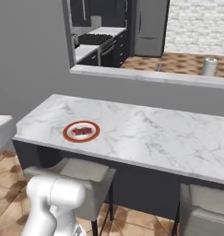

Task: Retrieve the shaker from the cabinet and place it next the steak on a plate on the dining table.

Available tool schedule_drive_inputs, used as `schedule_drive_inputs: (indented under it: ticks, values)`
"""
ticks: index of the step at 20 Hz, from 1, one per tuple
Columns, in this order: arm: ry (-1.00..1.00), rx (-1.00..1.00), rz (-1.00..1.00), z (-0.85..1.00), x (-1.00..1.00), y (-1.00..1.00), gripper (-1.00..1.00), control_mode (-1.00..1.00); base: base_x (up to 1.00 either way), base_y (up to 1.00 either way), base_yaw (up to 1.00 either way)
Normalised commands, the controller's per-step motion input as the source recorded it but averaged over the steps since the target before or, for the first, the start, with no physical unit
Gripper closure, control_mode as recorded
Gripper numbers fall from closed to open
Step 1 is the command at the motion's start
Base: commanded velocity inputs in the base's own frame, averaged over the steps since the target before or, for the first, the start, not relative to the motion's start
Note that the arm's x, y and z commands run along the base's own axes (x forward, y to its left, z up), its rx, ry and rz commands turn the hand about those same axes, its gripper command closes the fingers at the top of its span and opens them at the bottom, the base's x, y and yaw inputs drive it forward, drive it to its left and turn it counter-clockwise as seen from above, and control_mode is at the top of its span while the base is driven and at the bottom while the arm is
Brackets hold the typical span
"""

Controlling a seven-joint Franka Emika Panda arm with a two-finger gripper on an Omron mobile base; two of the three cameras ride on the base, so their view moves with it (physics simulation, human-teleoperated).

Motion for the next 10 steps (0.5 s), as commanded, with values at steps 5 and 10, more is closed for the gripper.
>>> schedule_drive_inputs:
  ticks: [5, 10]
  values:
    - [0.0, 0.0, 0.0, 0.0, 0.0, 0.0, 1.0, 1.0, 0.62, 0.23, -0.4]
    - [0.0, 0.0, 0.0, 0.0, 0.0, 0.0, 1.0, 1.0, 0.53, 0.01, -0.2]
